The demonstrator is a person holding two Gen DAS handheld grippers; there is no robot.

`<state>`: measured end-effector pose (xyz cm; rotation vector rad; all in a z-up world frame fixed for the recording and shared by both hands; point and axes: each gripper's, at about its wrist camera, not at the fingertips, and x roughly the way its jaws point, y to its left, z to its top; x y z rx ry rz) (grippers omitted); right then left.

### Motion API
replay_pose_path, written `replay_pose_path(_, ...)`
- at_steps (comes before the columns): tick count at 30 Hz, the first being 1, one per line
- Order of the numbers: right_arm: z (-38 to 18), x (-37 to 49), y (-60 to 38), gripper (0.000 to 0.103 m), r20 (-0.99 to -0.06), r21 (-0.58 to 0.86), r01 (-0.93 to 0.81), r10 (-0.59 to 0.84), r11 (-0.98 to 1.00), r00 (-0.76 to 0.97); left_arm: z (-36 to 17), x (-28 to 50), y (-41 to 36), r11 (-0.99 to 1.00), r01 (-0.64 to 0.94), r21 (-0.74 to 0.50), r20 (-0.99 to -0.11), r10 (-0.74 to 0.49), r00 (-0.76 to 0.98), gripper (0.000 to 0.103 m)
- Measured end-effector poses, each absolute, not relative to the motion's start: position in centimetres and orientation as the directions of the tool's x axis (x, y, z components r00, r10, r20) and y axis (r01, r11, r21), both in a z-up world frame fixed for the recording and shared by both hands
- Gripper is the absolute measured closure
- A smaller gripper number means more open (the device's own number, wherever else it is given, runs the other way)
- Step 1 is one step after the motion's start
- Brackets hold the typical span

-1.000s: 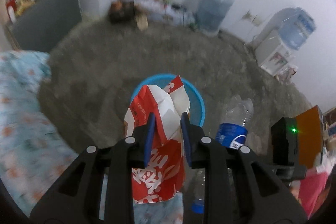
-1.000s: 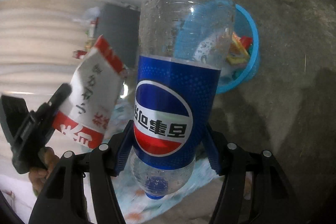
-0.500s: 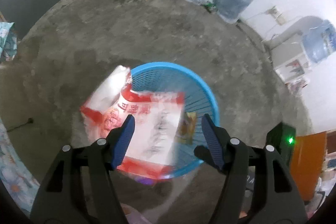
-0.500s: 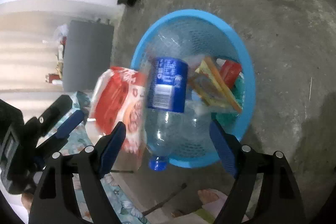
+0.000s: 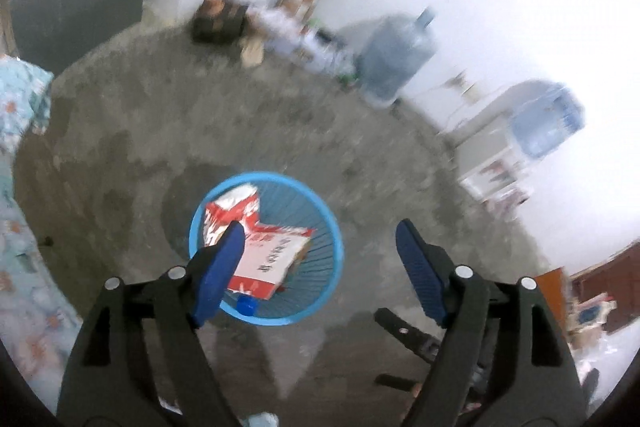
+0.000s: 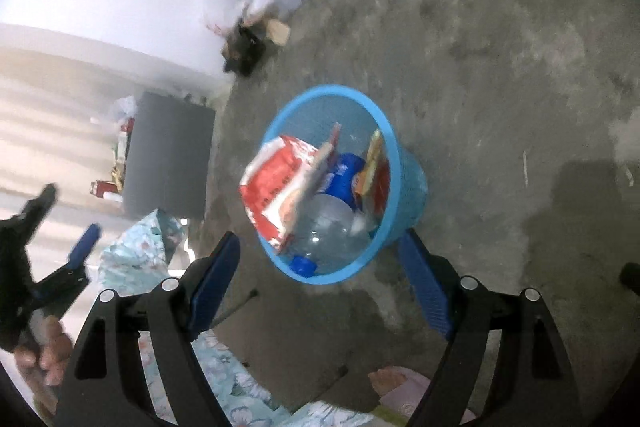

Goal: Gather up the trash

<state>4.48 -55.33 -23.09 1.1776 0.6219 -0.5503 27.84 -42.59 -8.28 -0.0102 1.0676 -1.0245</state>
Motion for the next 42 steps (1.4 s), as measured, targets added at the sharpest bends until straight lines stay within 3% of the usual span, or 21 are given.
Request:
replay_pose_path(6,-13.6,4.8,-49.6,0.023,-0.628,0.61,0.626,-0.186,0.486,0.756,1.6,23.2,-31.8,0.506,0.742,-0.439,-0.593,-0.784,0.184,0.019)
replay_pose_path(12,-3.4,6.6,-39.8,0.012,-0.504,0.481,0.462,-0.196,0.745,0.841,7.3,17.2,-19.0,0.591,0.726,-0.351,-0.502,-0.774,0.387,0.009)
replay_pose_path(18,2.8,7.0,-28.6,0.007,-0.436,0.281,0.295,-0.152,0.913,0.887,8.9,10.8,-7.1,0.807,0.537,-0.245,-0.478,-0.583,0.658,0.009)
replay_pose_path(23,4.8,5.8,-20.8,0.007,-0.416,0.144,0.22,-0.143,0.965,0.898,7.2,7.2,-0.1,0.955,0.228,-0.189,-0.533,-0.295,0.793,0.009)
replay_pose_path(27,4.4,5.4,-16.3,0.007,-0.483,0.036,0.167,-0.129,0.985,0.866,5.0,4.9,2.2,0.993,0.085,-0.08,-0.57,-0.116,0.813,0.009)
replay_pose_path(33,1.9,4.0,-13.2,0.007,-0.579,-0.082,0.143,-0.164,0.986,0.799,1.7,3.7,4.8,1.0,-0.028,-0.013,-0.658,0.013,0.753,0.009)
replay_pose_path(38,-1.4,3.8,-13.3,0.007,-0.693,-0.159,0.129,-0.204,0.979,0.691,-1.3,3.1,5.0,0.997,-0.075,0.008,-0.749,0.056,0.66,0.009)
replay_pose_path(42,-2.5,3.5,-14.2,0.007,-0.717,-0.167,0.16,-0.231,0.973,0.658,-2.3,3.2,4.8,0.995,-0.087,0.039,-0.765,0.085,0.638,0.009)
